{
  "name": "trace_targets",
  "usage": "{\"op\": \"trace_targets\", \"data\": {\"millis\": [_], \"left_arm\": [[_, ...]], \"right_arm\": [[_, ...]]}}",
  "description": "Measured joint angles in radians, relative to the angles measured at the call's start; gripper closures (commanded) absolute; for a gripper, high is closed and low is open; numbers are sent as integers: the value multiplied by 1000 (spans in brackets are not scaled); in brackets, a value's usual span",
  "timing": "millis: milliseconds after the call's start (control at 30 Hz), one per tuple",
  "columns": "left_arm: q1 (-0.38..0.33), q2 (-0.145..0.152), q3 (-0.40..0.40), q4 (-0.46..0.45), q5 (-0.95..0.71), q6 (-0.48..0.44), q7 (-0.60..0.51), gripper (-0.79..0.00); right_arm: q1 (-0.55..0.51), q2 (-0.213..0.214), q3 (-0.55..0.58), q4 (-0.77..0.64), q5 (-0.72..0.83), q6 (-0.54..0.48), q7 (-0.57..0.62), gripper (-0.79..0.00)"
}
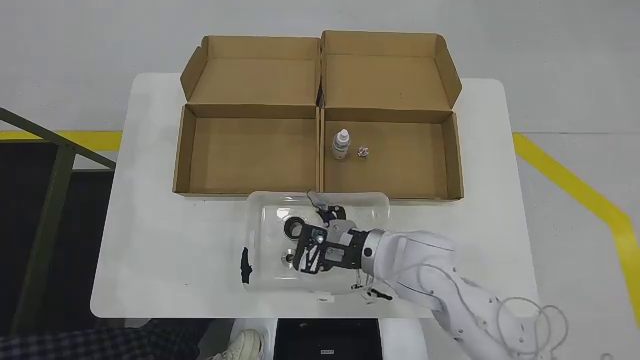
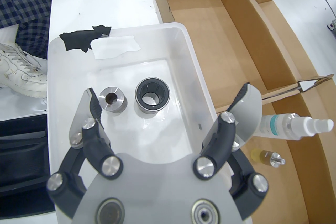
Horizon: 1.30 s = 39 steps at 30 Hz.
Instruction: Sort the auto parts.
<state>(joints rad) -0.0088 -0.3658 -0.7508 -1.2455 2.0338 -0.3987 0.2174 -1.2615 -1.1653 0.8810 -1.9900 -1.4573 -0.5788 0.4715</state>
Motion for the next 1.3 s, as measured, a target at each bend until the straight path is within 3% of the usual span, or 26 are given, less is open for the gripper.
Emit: {"op": "trace_targets", "data": {"millis": [300, 567, 1300], "left_arm": [[0, 0, 0, 0, 0, 0, 0, -785], [0, 0, 0, 0, 0, 0, 0, -785], [0, 0, 0, 0, 0, 0, 0, -785]], "right_arm": [[30, -10, -37, 50, 0, -11, 6, -730], [54, -16, -48, 92, 17, -15, 32, -619], [131, -44, -86, 229, 58, 11, 34, -514]]}}
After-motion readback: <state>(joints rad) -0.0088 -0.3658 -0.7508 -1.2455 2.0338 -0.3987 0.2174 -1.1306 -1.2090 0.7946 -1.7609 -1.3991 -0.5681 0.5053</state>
